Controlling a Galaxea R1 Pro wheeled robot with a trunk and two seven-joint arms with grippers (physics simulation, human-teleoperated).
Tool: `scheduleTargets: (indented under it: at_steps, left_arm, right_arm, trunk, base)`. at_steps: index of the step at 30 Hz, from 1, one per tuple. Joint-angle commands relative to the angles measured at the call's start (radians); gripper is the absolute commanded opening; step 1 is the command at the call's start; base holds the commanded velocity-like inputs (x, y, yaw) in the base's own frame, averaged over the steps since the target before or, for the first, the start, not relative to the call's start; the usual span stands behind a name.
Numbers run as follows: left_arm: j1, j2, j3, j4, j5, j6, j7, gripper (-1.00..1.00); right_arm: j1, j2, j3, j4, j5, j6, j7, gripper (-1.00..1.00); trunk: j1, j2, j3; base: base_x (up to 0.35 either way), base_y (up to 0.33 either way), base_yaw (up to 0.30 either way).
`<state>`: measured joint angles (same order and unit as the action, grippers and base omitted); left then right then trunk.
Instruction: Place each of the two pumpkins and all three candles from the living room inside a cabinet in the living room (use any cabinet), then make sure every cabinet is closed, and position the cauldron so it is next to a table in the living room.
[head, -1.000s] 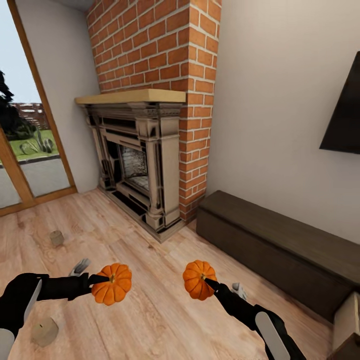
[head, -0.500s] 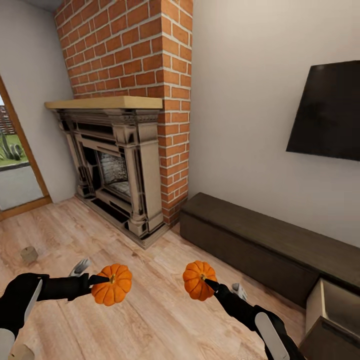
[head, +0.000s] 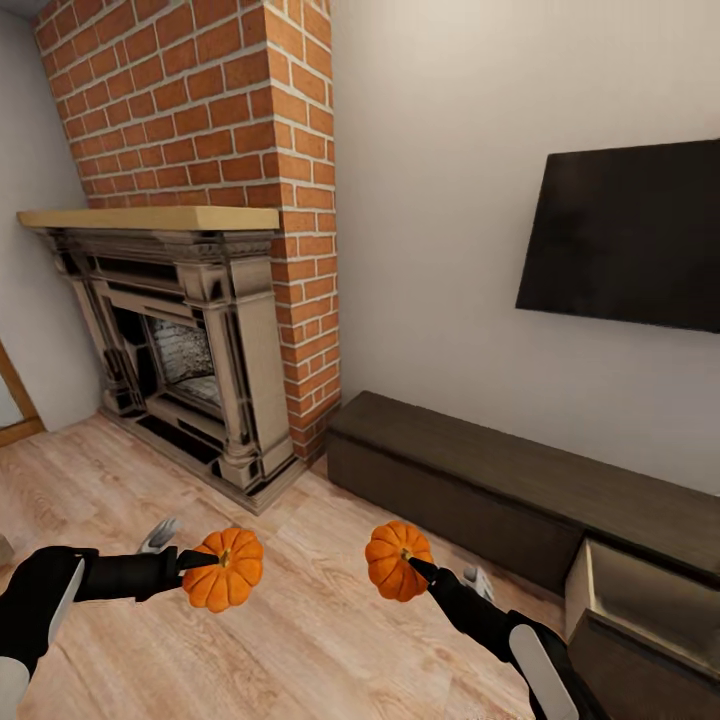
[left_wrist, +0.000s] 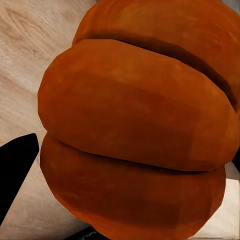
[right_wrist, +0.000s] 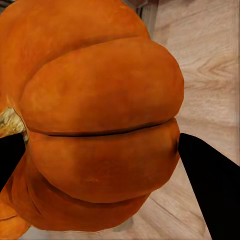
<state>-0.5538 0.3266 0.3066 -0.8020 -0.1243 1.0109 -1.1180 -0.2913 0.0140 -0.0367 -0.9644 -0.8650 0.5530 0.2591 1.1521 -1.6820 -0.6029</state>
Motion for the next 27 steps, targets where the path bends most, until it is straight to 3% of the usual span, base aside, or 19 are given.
scheduleTargets:
  at_steps: [1,12,16,27]
  left_arm:
    - [0.000,0.000,0.000,0.000,0.006,0.003,0.001,-1.00]
    - [0.000,0.000,0.000,0.000,0.005,0.003,0.002,-1.00]
    - [0.000,0.000,0.000,0.000,0.006,0.003,0.001,-1.00]
    - [0.000,0.001,0.002,0.000,0.005,0.003,0.001,-1.00]
  right_arm:
    - [0.000,0.000,0.000,0.000,-0.005,0.001,0.000,-1.00]
    - [0.000,0.001,0.001,0.000,-0.001,-0.006,0.001,-1.00]
    - [0.000,0.000,0.010,0.000,-0.001,-0.058,-0.004,-1.00]
    - [0.000,0.001,0.006,0.009,-0.005,-0.069,-0.010,-1.00]
  trunk:
    - [-0.004,0.007,0.004]
    - [-0.046,0.084,0.046]
    - [-0.061,0.112,0.059]
    - [-0.104,0.189,0.093]
  base:
    - [0.000,0.000,-0.256]
    - [0.000,0.000,-0.239]
    - [0.000,0.000,-0.041]
    - [0.000,0.000,-0.002]
